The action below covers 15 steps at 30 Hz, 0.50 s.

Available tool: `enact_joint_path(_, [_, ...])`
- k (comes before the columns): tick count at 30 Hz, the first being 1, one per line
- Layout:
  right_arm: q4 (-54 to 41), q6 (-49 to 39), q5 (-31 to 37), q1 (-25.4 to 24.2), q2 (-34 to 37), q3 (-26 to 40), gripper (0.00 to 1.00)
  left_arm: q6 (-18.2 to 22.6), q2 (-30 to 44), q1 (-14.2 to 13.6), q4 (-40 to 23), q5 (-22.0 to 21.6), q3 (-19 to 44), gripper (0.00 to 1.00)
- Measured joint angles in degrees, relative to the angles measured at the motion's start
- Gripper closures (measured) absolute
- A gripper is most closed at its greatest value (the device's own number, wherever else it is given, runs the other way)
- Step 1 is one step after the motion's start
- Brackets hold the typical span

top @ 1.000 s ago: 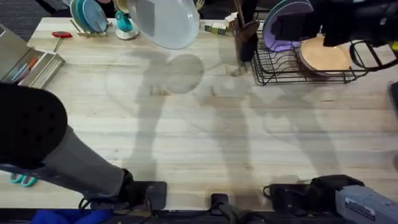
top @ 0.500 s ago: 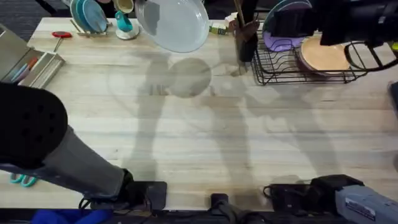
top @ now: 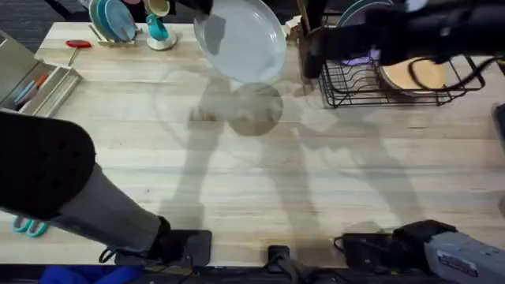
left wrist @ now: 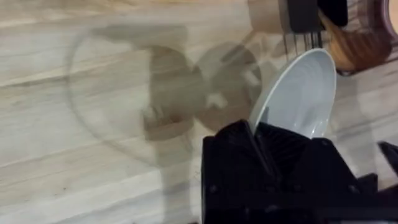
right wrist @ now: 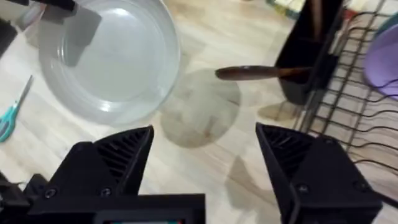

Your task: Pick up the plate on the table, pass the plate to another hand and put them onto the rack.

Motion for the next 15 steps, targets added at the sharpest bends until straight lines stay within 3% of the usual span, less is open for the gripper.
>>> enact_joint_path(15, [2.0,0.8,0.0,3.5,4.0,0.0,0.006,0.0,0.0,-5.4,-3.8,-0.2,0.0,0.957])
